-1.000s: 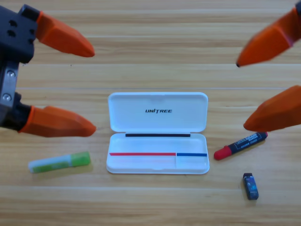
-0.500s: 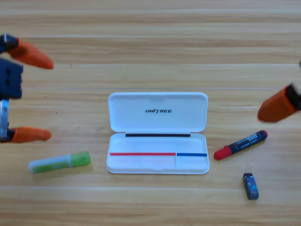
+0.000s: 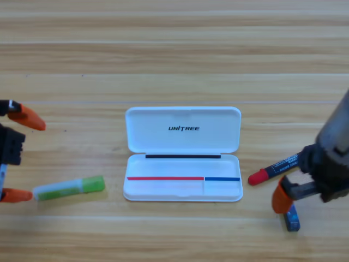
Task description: Clean up eraser and pencils
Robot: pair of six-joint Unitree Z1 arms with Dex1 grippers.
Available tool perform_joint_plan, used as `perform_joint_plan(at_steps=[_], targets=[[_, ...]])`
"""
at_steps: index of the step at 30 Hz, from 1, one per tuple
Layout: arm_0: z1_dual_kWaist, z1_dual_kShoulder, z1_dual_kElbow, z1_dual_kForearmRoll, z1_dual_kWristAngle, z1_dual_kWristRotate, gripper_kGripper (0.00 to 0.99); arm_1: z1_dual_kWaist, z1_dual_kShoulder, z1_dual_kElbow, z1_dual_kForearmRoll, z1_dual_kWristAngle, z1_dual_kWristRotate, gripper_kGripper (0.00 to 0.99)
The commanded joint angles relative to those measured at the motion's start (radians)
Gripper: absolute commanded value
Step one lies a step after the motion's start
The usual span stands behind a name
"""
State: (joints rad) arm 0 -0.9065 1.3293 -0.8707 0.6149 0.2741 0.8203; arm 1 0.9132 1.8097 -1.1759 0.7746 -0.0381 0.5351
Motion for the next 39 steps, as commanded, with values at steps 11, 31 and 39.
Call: perform_joint_plan(at_steps=[11,31,39], targets=[[0.164,0.297,-0.208,0.092,-0.233,-0.110,0.977,-0.022,0.201,0.056,-0.113,-0.005,0.120,0.864],[0.310,0.367,-0.060,-0.070,-0.230,-0.199,0.973,-0.025,0.214,0.053,-0.089,0.006,0.066,0.000],[0.307,0.370,0.025,-0.158,-0.230,-0.170,0.973,-0.023,0.115,-0.309,0.245,0.007,-0.320,0.000]])
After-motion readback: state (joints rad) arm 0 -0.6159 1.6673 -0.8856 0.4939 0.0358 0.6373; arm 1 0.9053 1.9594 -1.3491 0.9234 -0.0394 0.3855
